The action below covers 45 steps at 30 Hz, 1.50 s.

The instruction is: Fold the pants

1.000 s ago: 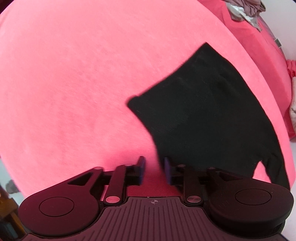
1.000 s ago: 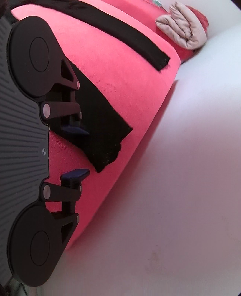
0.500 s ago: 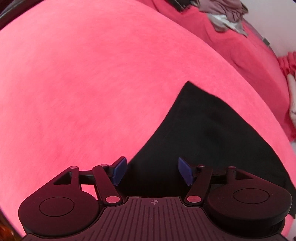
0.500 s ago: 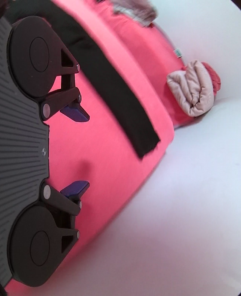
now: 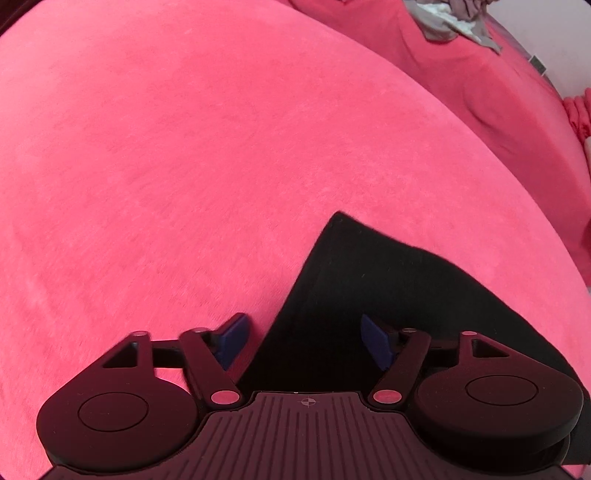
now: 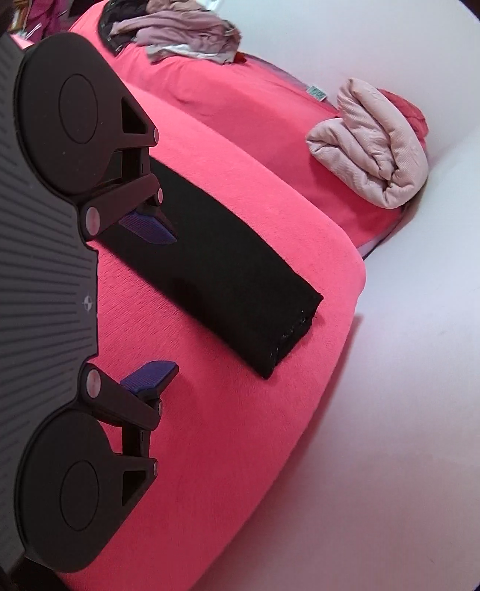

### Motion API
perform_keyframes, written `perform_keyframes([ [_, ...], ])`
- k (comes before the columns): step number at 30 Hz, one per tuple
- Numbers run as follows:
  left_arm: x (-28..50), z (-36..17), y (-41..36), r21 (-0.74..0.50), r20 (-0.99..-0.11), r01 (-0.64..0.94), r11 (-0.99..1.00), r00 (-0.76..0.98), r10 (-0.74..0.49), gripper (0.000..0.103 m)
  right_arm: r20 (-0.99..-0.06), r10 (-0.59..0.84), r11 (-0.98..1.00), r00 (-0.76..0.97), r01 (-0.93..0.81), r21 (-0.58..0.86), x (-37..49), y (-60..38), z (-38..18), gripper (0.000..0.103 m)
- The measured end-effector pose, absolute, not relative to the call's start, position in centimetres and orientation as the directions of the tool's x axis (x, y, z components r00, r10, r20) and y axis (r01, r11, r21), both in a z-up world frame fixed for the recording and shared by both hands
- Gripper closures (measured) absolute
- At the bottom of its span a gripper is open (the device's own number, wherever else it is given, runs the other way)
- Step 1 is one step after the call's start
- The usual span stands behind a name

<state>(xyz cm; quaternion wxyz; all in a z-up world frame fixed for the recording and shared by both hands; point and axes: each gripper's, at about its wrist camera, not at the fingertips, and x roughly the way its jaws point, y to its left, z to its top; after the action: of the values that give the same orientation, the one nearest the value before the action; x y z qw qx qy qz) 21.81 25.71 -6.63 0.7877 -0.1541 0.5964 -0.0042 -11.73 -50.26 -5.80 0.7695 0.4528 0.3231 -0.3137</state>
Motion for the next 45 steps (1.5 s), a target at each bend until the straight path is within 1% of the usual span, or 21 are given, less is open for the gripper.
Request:
perform_keyframes([
  [5,22.1,-6.3,24.0,-0.217,-0.940,-0.128,0.968,0.295,-0.172,0.000,-0.775,-0.212,0.381,0.596,0.781,0.496,-10.5,-50.7,-6.1,0.026],
  [7,23.0,-6.6,22.6,-0.174,-0.942,-0.109,0.979,0.308,-0.133,0.000,-0.775,-0.223,0.374,0.591,0.786,0.492,-9.9,-51.0,-6.3,0.026],
  [9,22.8,-6.4,21.5,-0.099,-0.945,-0.096,0.990,0.322,-0.063,0.000,-0.779,-0.242,0.385,0.578,0.794,0.470,-9.1,-51.1,-6.3,0.031],
  [10,22.7,-6.2,21.2,-0.085,-0.942,-0.093,0.992,0.332,-0.050,0.000,-0.783,-0.254,0.396,0.568,0.799,0.452,-8.9,-51.1,-6.3,0.045],
  [11,22.6,-6.1,21.0,-0.076,-0.941,-0.093,0.993,0.337,-0.040,0.003,-0.790,-0.266,0.401,0.553,0.808,0.431,-8.7,-51.1,-6.3,0.063],
  [12,22.6,-5.9,20.8,-0.059,-0.941,-0.096,0.994,0.339,-0.023,0.008,-0.799,-0.289,0.399,0.527,0.825,0.400,-8.5,-51.1,-6.4,0.074],
  [13,22.6,-5.9,20.6,-0.047,-0.941,-0.099,0.994,0.339,-0.011,0.016,-0.801,-0.298,0.397,0.520,0.830,0.391,-8.6,-51.2,-6.5,0.088],
  [14,22.6,-5.7,20.5,-0.037,-0.941,-0.102,0.994,0.340,0.000,0.025,-0.797,-0.299,0.393,0.525,0.829,0.398,-8.8,-51.3,-6.5,0.090],
  [16,22.5,-5.4,20.4,-0.024,-0.940,-0.104,0.994,0.340,0.012,0.031,-0.788,-0.313,0.394,0.531,0.827,0.401,-9.2,-51.2,-6.1,0.094],
  [17,22.5,-5.3,20.4,-0.019,-0.940,-0.103,0.995,0.342,0.017,0.037,-0.779,-0.327,0.409,0.534,0.824,0.393,-9.4,-51.0,-5.6,0.095],
  [21,22.6,-5.1,20.2,-0.022,-0.938,-0.093,0.995,0.348,0.011,0.038,-0.740,-0.384,0.459,0.552,0.810,0.366,-11.1,-50.9,-2.6,0.096],
  [25,22.6,-5.1,19.8,-0.041,-0.936,-0.082,0.996,0.352,-0.010,0.039,-0.738,-0.422,0.417,0.527,0.835,0.359,-14.4,-51.9,-1.7,0.096],
  [27,22.7,-5.1,19.6,-0.039,-0.937,-0.072,0.997,0.350,-0.012,0.039,-0.772,-0.389,0.399,0.503,0.847,0.351,-15.6,-52.2,-3.2,0.096],
  [29,22.7,-5.3,19.6,-0.020,-0.938,-0.057,0.998,0.347,0.001,0.040,-0.816,-0.368,0.418,0.445,0.863,0.282,-15.9,-51.9,-5.0,0.095],
  [33,22.9,-5.0,19.9,-0.022,-0.940,-0.054,0.998,0.342,-0.002,0.037,-0.813,-0.371,0.376,0.449,0.873,0.310,-16.9,-51.6,-5.7,0.094],
  [36,22.9,-5.2,20.6,-0.043,-0.940,-0.062,0.997,0.339,-0.020,0.036,-0.820,-0.424,0.320,0.385,0.910,0.263,-17.5,-52.1,-5.1,0.089],
  [38,22.9,-5.5,20.8,-0.051,-0.939,-0.067,0.996,0.342,-0.025,0.032,-0.808,-0.492,0.260,0.323,0.941,0.218,-18.1,-52.3,-4.2,0.086],
  [41,22.4,-4.8,21.0,-0.046,-0.938,-0.076,0.996,0.347,-0.017,0.022,-0.774,-0.528,0.377,0.350,0.913,0.156,-16.6,-51.2,-2.9,0.086],
  [43,22.1,-4.4,21.1,-0.030,-0.937,-0.087,0.996,0.350,0.002,0.020,-0.748,-0.520,0.501,0.412,0.856,0.124,-14.6,-49.3,-2.4,0.086],
  [44,22.1,-4.4,21.2,-0.019,-0.938,-0.091,0.996,0.348,0.014,0.017,-0.748,-0.492,0.566,0.446,0.816,0.114,-13.5,-48.5,-2.6,0.080],
  [45,22.1,-4.5,21.4,0.003,-0.942,-0.101,0.995,0.335,0.037,0.018,-0.761,-0.440,0.623,0.477,0.772,0.123,-12.5,-48.0,-3.1,0.074],
])
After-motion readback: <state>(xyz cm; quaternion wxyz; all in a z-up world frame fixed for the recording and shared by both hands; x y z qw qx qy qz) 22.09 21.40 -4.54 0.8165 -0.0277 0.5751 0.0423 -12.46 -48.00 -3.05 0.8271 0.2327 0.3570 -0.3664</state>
